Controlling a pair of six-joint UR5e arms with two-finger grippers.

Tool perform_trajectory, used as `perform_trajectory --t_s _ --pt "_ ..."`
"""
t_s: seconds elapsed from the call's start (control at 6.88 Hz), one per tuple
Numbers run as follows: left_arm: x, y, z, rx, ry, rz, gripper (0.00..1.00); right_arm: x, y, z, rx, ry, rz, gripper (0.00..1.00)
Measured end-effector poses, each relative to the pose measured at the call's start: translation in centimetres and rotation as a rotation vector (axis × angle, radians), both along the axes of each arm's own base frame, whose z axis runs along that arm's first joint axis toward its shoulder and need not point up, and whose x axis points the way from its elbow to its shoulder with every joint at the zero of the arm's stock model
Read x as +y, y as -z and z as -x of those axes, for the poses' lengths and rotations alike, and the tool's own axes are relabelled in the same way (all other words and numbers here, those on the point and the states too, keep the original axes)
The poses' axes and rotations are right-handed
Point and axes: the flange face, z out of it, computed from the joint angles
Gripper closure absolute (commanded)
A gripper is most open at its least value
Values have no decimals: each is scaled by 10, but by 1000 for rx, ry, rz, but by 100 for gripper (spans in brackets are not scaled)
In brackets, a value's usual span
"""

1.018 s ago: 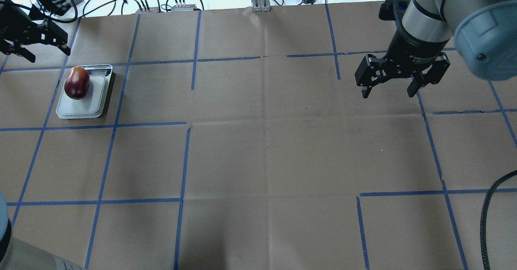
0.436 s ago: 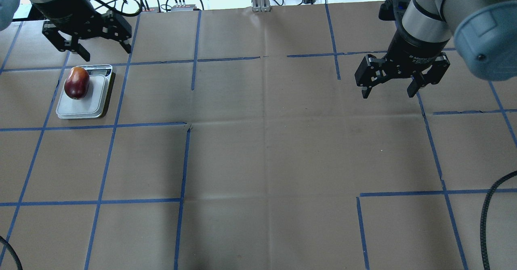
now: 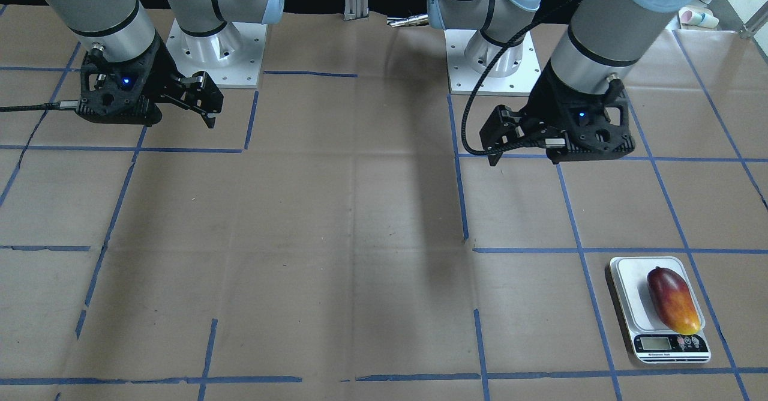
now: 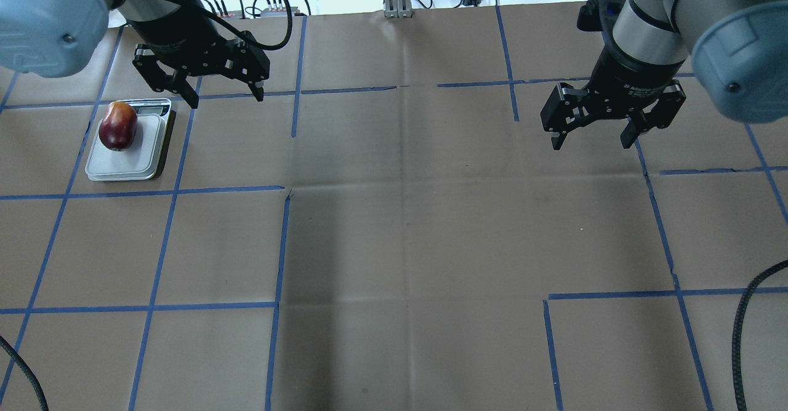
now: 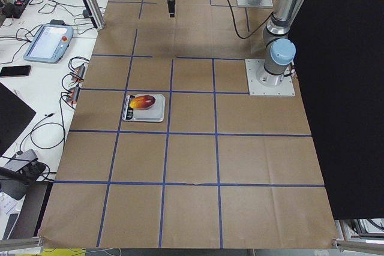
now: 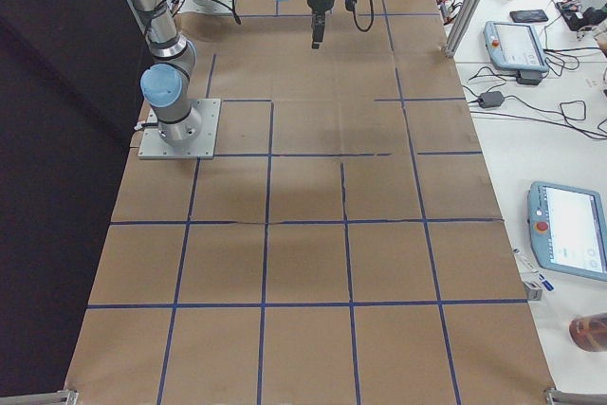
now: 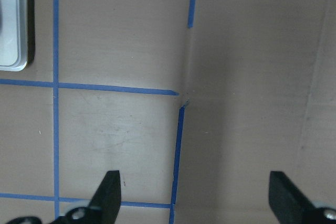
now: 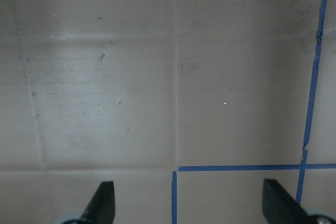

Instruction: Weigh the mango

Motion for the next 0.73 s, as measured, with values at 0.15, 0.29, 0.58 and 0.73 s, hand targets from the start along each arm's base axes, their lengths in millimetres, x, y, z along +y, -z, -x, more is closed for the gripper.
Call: perform_trajectory --t_s 0.15,0.29,0.58,0.73 --pt "10 -3 2 -3 12 8 0 0 0 0 0 0 0 0" --pt "15 -6 0 -14 25 16 0 0 0 0 0 0 0 0" --pt "17 -8 -8 -39 51 23 0 0 0 0 0 0 0 0" --pt "16 -8 -9 -40 53 23 0 0 0 0 0 0 0 0"
